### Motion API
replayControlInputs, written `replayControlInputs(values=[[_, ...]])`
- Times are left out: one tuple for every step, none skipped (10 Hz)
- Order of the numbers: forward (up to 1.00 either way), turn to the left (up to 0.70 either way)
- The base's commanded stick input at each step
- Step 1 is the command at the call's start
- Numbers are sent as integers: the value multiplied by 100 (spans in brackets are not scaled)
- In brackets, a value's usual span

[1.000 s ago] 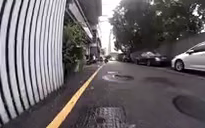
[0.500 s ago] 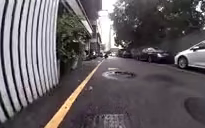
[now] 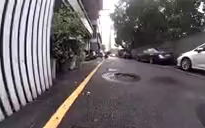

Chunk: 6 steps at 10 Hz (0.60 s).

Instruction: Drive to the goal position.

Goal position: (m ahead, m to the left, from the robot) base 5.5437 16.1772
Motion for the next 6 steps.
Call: replayControlInputs(values=[[45, 0], [45, 0], [45, 0], [45, 0], [45, 0], [45, 0]])
